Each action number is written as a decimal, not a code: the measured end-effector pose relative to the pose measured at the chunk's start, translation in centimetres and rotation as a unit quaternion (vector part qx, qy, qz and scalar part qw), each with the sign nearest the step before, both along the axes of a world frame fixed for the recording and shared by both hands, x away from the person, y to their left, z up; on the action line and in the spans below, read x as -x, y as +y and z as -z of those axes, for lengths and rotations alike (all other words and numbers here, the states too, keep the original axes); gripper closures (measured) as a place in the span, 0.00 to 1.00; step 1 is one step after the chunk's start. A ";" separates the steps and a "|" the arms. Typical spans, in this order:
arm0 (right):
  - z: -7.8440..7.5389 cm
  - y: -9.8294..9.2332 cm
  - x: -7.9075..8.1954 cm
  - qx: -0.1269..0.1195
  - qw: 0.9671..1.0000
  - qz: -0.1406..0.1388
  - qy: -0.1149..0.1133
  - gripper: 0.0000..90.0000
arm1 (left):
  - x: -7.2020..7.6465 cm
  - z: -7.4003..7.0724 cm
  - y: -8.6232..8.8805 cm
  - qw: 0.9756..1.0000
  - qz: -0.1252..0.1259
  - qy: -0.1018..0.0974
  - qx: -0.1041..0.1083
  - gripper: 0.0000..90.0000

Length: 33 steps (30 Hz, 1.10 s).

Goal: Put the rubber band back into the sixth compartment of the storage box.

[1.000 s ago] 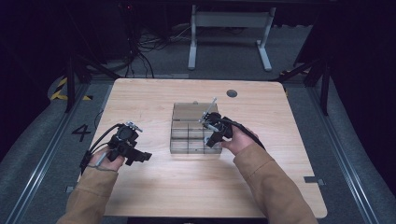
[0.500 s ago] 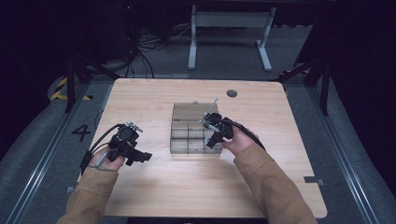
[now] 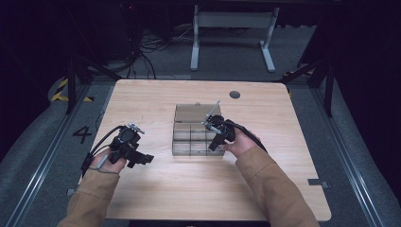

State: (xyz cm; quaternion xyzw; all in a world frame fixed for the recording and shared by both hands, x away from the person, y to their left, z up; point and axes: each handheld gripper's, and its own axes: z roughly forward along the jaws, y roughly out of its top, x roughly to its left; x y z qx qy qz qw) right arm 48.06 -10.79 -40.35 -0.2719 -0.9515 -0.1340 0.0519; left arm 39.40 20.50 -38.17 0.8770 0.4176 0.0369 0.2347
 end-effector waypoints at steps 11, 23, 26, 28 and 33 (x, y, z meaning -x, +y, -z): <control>0.8 0.1 -0.2 0.004 1.000 0.005 0.005 0.86 | 0.0 0.0 0.0 1.000 0.000 0.000 0.000 0.23; 0.3 -0.3 -0.3 -0.008 1.000 0.017 -0.005 0.76 | 0.0 0.0 0.0 1.000 0.001 0.001 -0.001 0.23; 0.3 -0.4 -0.3 -0.011 1.000 0.018 -0.006 0.73 | 0.0 0.0 0.0 1.000 0.000 0.001 -0.001 0.23; 0.2 -0.4 -0.4 -0.016 1.000 0.021 -0.005 0.73 | 0.0 0.0 0.0 1.000 0.000 0.001 0.000 0.23; -0.1 -0.5 -0.3 -0.025 0.999 0.022 -0.010 0.72 | -0.1 0.0 0.0 1.000 0.001 0.001 0.000 0.23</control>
